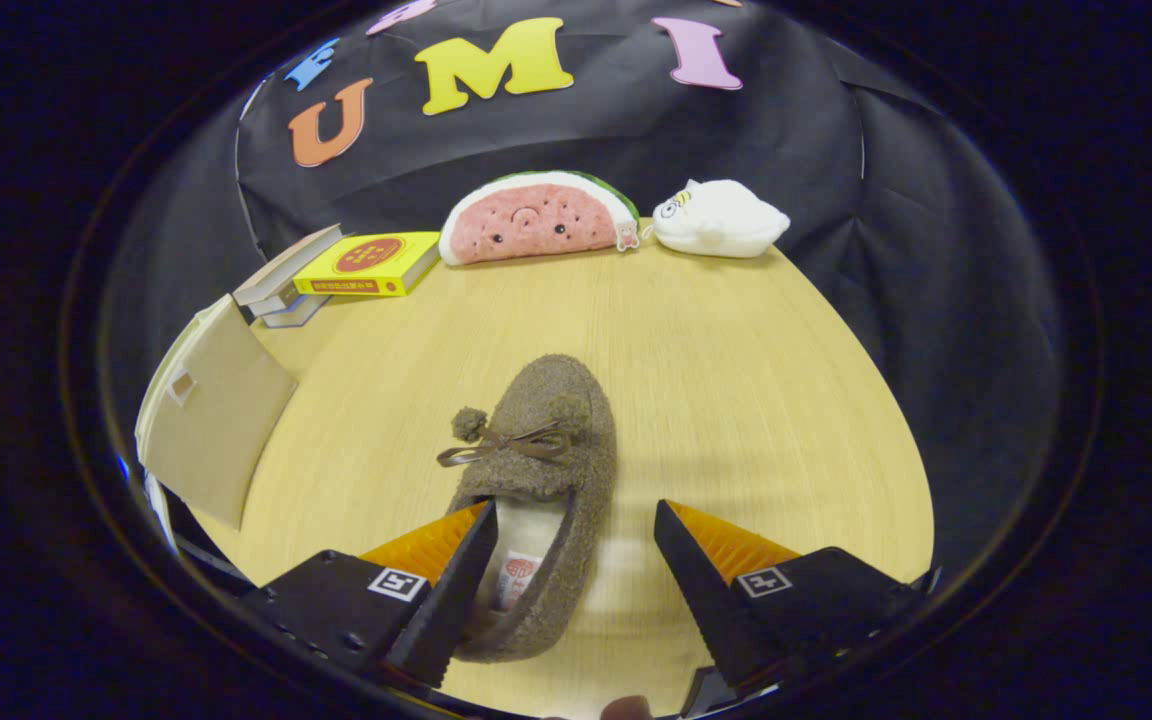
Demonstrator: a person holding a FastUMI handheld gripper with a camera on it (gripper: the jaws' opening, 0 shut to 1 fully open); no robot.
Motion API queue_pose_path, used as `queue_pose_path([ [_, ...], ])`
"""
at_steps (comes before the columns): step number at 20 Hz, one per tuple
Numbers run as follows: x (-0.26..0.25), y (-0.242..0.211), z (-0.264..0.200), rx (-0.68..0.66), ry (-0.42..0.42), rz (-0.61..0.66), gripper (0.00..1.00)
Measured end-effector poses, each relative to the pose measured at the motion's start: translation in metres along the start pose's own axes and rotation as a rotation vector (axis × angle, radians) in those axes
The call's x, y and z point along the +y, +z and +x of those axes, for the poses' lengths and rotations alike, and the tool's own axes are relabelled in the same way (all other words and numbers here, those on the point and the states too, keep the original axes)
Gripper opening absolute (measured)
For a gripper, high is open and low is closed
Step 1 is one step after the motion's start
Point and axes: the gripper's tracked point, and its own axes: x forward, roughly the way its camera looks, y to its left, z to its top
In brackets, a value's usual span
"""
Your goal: Open the storage box then place both shoes into the box .Put the left shoe in first, then the right shoe, with the right side of both shoes facing outward in a uniform manner.
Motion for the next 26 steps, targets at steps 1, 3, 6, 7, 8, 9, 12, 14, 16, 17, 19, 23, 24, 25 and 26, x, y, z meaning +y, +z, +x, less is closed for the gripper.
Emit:
queue_pose_path([
  [1, 0.002, -0.001, 0.003, 0.009, 0.009, 0.028, 0.81],
  [3, 0.002, -0.004, 0.01, 0.032, 0.013, 0.072, 0.6],
  [6, 0.0, -0.008, 0.012, 0.042, -0.003, 0.079, 0.22],
  [7, -0.006, -0.006, 0.015, 0.032, -0.032, 0.077, 0.22],
  [8, -0.005, -0.008, 0.012, 0.033, -0.03, 0.08, 0.02],
  [9, -0.003, -0.009, 0.009, 0.037, -0.02, 0.089, 0.01],
  [12, 0.01, -0.006, -0.003, 0.058, 0.04, 0.167, 0.0],
  [14, 0.024, 0.001, -0.015, 0.049, 0.087, 0.201, 0.0],
  [16, 0.039, 0.008, -0.028, 0.037, 0.118, 0.225, 0.0],
  [17, 0.048, 0.014, -0.036, 0.03, 0.133, 0.236, 0.0],
  [19, 0.076, 0.028, -0.053, 0.005, 0.174, 0.25, 0.0],
  [23, 0.155, 0.061, -0.093, -0.054, 0.273, 0.26, 0.0],
  [24, 0.178, 0.068, -0.102, -0.064, 0.298, 0.26, 0.0],
  [25, 0.202, 0.075, -0.11, -0.076, 0.32, 0.253, 0.0],
  [26, 0.226, 0.082, -0.118, -0.087, 0.339, 0.242, 0.01],
])
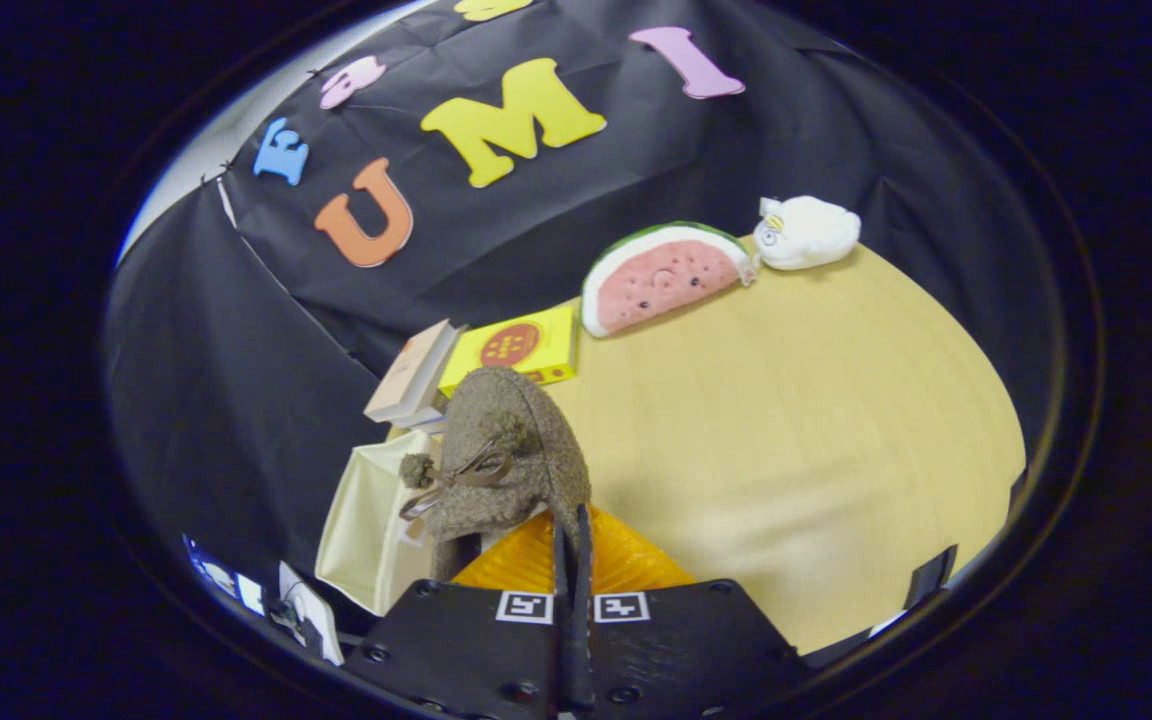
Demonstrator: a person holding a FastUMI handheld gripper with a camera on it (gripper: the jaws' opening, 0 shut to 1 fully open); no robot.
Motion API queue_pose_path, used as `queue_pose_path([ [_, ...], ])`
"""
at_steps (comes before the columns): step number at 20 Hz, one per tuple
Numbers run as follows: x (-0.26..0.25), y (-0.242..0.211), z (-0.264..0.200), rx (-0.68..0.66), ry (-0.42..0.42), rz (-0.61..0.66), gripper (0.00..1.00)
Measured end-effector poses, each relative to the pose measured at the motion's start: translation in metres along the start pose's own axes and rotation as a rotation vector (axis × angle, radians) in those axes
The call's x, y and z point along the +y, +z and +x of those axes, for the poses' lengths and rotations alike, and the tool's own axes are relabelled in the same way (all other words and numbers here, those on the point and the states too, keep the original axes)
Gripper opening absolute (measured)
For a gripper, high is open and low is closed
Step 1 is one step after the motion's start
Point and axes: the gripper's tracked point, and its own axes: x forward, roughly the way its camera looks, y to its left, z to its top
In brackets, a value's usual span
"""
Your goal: Open the storage box then place both shoes into the box .Put the left shoe in first, then the right shoe, with the right side of both shoes facing outward in a uniform manner.
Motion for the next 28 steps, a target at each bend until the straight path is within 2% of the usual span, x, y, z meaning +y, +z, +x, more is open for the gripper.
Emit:
queue_pose_path([
  [5, 0.12, -0.01, 0.022, 0.012, 0.092, -0.056, 0.0],
  [8, 0.163, -0.024, 0.042, 0.011, 0.083, -0.082, 0.0],
  [11, 0.189, -0.042, 0.063, 0.032, 0.078, -0.052, 0.01],
  [17, 0.179, -0.07, 0.105, 0.01, -0.041, -0.039, 0.01],
  [23, 0.154, -0.087, 0.119, -0.033, -0.184, -0.068, 0.01],
  [27, 0.158, -0.087, 0.122, -0.063, -0.191, -0.09, 0.01],
  [28, 0.162, -0.085, 0.122, -0.067, -0.177, -0.091, 0.04],
])
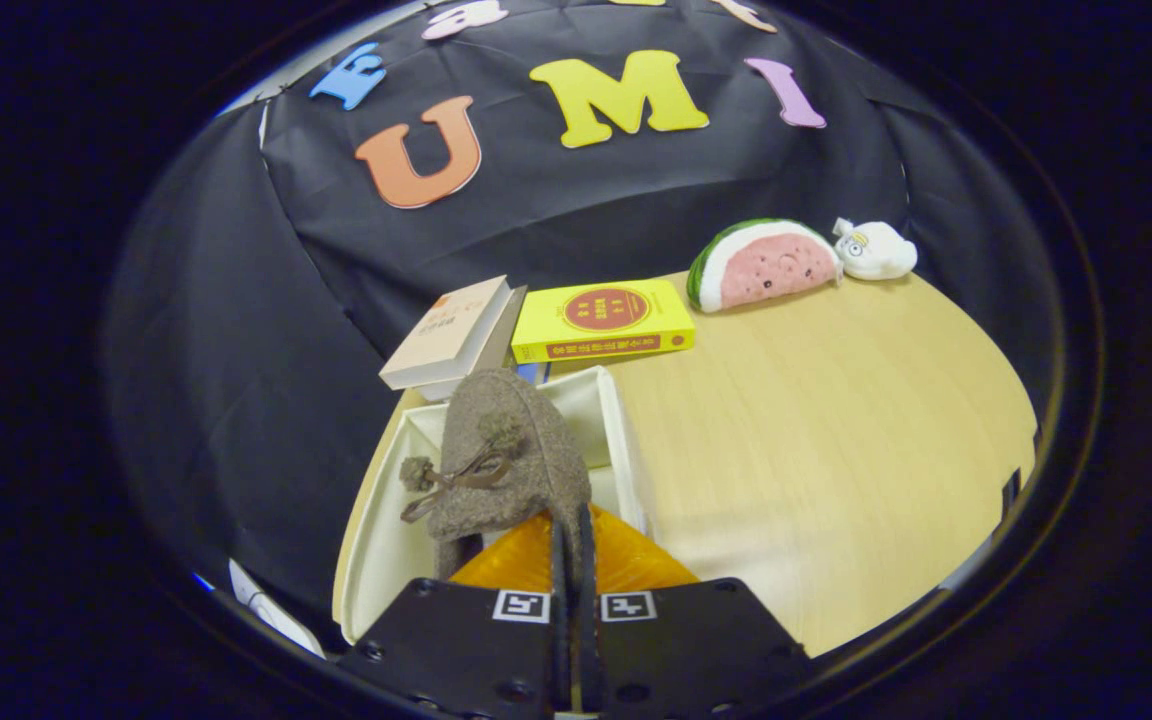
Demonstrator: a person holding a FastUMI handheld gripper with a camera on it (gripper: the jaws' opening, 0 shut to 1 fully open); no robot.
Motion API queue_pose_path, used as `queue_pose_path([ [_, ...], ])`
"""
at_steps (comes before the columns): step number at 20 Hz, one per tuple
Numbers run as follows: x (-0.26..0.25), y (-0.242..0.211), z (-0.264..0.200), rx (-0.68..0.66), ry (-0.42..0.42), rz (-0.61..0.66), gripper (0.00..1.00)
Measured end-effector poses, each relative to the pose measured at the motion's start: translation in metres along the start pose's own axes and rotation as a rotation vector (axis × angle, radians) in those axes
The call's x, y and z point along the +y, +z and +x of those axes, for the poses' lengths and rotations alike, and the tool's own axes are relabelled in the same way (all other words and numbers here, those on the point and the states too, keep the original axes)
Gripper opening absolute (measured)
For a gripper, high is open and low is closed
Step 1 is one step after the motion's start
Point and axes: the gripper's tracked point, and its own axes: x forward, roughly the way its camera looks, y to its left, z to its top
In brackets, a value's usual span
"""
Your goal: Open the storage box then place both shoes into the box .Put the left shoe in first, then the right shoe, with the right side of both shoes facing outward in a uniform manner.
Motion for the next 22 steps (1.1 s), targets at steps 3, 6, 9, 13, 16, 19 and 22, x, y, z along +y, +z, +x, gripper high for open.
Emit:
queue_pose_path([
  [3, 0.003, -0.002, 0.0, 0.008, 0.016, -0.017, 0.18],
  [6, 0.004, -0.005, -0.004, 0.022, 0.029, -0.028, 0.25],
  [9, 0.014, 0.005, -0.02, -0.008, 0.086, -0.052, 0.57],
  [13, 0.008, 0.022, -0.043, -0.108, 0.104, -0.127, 0.92],
  [16, -0.009, 0.04, -0.065, -0.22, 0.107, -0.188, 0.95],
  [19, -0.039, 0.061, -0.092, -0.375, 0.101, -0.217, 0.96],
  [22, -0.077, 0.077, -0.119, -0.509, 0.076, -0.26, 0.96],
])
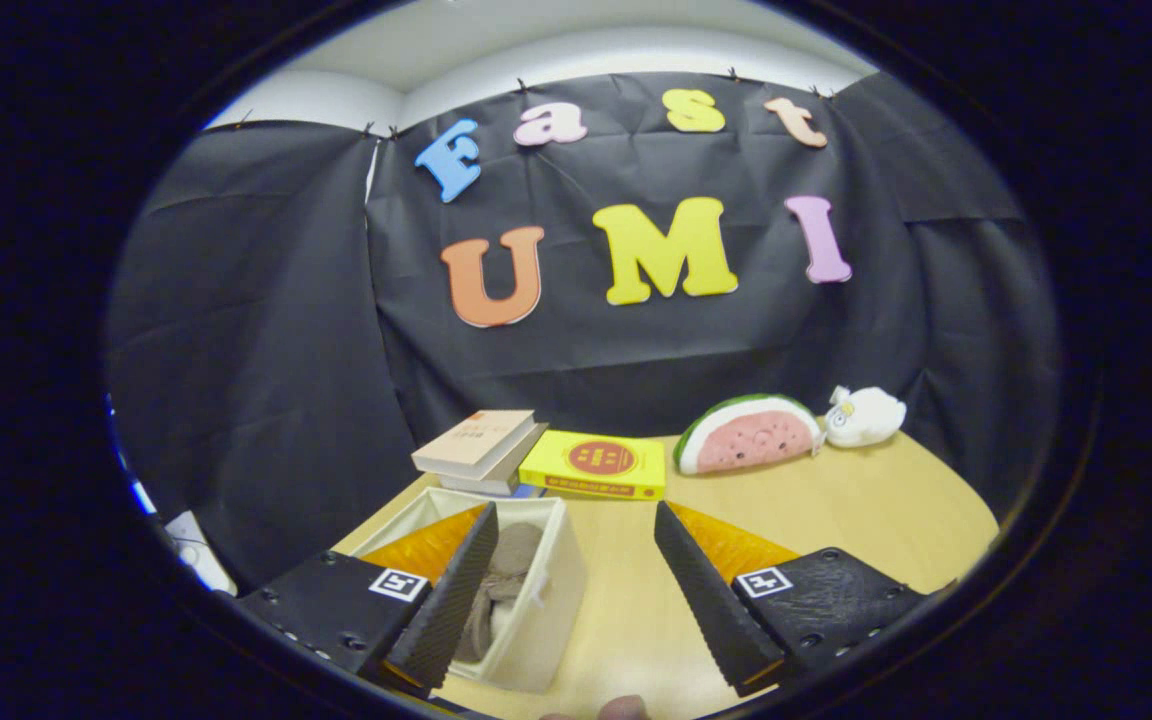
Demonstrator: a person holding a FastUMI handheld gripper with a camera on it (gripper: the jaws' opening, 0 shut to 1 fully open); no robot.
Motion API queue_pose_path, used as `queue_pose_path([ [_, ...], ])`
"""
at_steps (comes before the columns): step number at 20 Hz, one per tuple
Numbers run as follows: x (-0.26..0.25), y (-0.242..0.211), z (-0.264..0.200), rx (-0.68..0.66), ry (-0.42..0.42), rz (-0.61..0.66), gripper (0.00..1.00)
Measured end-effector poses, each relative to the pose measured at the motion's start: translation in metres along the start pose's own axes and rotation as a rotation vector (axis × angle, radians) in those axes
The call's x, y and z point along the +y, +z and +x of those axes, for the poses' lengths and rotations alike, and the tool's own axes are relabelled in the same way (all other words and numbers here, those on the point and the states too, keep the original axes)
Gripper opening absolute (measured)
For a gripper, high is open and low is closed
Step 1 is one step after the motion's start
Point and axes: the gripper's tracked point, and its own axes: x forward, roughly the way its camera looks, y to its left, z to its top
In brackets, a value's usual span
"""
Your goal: Open the storage box then place both shoes into the box .Put the left shoe in first, then the right shoe, with the right side of both shoes facing outward in a uniform manner.
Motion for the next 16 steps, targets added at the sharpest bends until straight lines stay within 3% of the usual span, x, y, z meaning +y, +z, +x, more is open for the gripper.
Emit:
queue_pose_path([
  [6, -0.083, 0.034, -0.051, -0.229, -0.075, -0.029, 0.95],
  [12, -0.119, 0.043, -0.085, -0.314, -0.099, -0.054, 0.95],
  [16, -0.119, 0.032, -0.091, -0.284, -0.074, -0.021, 0.95],
])
